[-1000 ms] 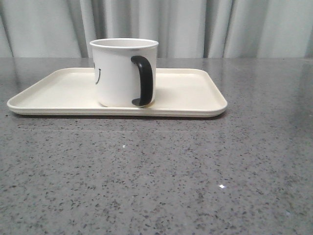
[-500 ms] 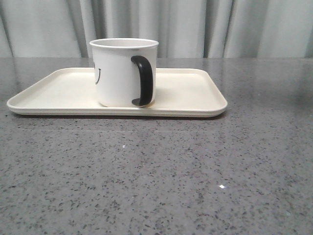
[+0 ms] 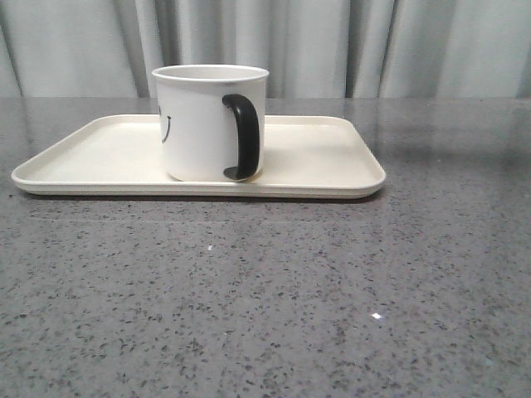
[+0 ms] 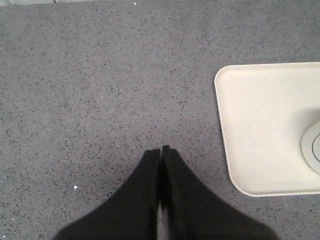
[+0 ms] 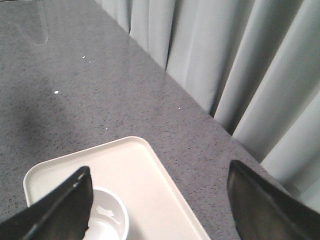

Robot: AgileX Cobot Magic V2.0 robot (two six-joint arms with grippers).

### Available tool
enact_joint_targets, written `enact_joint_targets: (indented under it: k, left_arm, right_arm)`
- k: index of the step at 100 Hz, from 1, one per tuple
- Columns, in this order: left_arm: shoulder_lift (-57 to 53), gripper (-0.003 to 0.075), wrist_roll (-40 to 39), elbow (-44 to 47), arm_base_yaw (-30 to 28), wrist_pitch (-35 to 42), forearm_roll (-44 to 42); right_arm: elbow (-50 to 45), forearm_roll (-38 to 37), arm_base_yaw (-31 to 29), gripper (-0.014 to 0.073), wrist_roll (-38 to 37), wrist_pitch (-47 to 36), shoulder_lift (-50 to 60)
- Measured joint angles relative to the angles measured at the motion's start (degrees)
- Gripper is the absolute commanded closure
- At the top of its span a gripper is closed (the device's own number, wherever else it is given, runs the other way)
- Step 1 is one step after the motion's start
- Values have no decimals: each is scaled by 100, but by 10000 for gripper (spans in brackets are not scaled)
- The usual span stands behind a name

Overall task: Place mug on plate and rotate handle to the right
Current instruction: 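Lower the open right gripper into the mug and grip its rim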

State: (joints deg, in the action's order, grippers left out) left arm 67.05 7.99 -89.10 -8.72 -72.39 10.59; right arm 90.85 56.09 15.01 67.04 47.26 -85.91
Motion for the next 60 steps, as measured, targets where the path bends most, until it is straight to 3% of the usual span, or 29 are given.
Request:
enact_joint_targets:
  k: [36,60]
  left_arm:
    - [0,740,0,63,0,23,0]
    - [0,740,0,63,0,23,0]
  right_arm:
    - [9,-4,571,43,0,127,-959]
    - [9,-37,611,43,0,140,-1445]
